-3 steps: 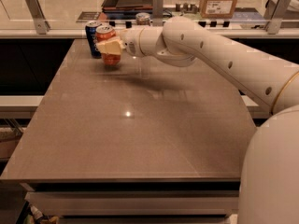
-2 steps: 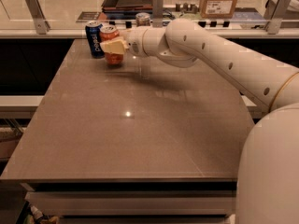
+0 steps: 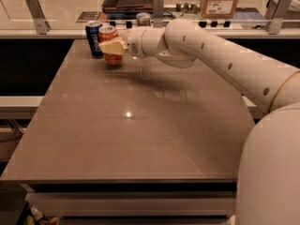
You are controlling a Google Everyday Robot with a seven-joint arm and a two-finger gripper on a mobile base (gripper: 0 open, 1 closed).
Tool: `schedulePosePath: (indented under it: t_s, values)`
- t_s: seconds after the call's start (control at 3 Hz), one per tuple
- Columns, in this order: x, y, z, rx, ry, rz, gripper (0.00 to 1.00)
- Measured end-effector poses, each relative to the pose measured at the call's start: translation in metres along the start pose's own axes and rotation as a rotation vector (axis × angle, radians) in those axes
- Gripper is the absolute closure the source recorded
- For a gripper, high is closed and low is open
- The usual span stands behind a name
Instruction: Move coke can near pepsi can
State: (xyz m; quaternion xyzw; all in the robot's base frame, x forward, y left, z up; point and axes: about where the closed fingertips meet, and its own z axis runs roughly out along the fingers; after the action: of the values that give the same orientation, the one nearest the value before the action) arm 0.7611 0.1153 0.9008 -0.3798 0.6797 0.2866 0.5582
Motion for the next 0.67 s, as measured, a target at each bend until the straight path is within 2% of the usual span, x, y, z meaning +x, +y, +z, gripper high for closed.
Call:
schedulePosePath:
  t_s: [0.33, 0.67]
  values:
    - [-0.0002, 0.0026, 0.0025, -0.005, 0.0, 0.0, 0.44]
    - [-0.0003, 0.0043, 0.004, -0.008, 0.0, 0.0, 0.58]
